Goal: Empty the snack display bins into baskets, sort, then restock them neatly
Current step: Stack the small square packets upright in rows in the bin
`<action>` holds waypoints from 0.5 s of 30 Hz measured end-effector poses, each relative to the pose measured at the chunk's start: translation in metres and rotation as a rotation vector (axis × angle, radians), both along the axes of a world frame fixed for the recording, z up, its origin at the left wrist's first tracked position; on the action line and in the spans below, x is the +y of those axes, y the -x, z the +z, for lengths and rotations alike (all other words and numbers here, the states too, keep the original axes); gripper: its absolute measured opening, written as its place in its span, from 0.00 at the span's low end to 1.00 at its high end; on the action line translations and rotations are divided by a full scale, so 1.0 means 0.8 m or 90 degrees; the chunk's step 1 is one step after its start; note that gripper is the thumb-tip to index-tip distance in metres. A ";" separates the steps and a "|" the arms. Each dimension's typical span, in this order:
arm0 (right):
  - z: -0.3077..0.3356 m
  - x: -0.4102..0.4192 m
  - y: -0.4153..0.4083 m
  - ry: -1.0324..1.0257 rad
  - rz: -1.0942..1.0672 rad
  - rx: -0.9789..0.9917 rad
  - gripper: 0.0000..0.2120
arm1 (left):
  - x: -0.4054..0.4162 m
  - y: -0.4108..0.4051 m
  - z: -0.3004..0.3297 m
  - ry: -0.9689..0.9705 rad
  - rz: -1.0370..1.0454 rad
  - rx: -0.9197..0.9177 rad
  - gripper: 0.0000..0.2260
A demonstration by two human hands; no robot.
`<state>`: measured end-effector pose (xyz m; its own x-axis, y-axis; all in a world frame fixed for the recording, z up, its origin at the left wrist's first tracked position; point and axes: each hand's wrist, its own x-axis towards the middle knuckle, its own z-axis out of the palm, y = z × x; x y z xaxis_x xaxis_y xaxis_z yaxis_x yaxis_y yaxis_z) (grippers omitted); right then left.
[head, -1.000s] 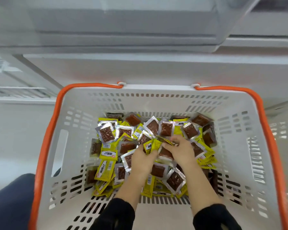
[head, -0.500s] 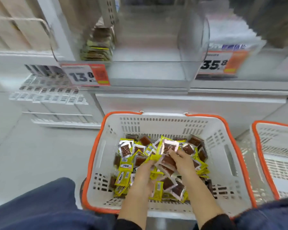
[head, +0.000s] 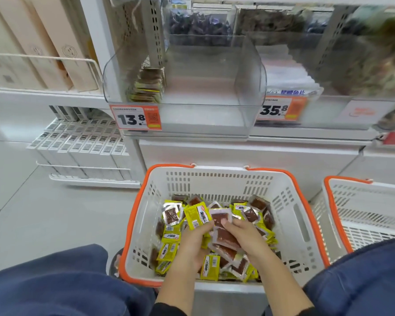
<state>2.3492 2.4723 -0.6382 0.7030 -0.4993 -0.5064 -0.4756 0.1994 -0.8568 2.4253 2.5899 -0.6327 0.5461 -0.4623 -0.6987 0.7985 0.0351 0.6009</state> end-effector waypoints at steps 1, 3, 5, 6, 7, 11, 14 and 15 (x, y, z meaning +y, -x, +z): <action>-0.002 0.000 0.001 -0.037 -0.015 -0.007 0.16 | -0.002 0.000 -0.001 -0.015 0.007 -0.012 0.39; -0.004 0.003 0.003 -0.143 -0.068 -0.041 0.12 | -0.004 0.002 -0.008 -0.054 0.062 -0.019 0.38; -0.007 0.008 0.005 -0.222 -0.101 -0.070 0.13 | -0.005 0.003 -0.018 -0.078 0.110 -0.024 0.37; -0.007 0.010 0.006 -0.223 -0.100 -0.069 0.14 | -0.005 0.004 -0.021 -0.082 0.117 -0.033 0.38; -0.009 0.012 0.006 -0.212 -0.100 -0.067 0.13 | -0.006 0.004 -0.022 -0.092 0.119 -0.042 0.38; -0.006 0.011 0.003 -0.193 -0.102 -0.044 0.10 | -0.007 -0.004 -0.019 -0.097 0.109 -0.051 0.33; 0.000 0.008 0.003 -0.166 -0.094 -0.034 0.10 | -0.005 -0.011 -0.022 -0.059 0.101 -0.050 0.36; 0.001 0.009 0.003 -0.138 -0.082 -0.026 0.10 | -0.006 -0.011 -0.025 -0.057 0.102 -0.059 0.38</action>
<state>2.3467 2.4796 -0.6370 0.6628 -0.4689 -0.5838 -0.3999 0.4375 -0.8054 2.4345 2.5853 -0.6525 0.6713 -0.3027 -0.6766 0.7283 0.0998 0.6779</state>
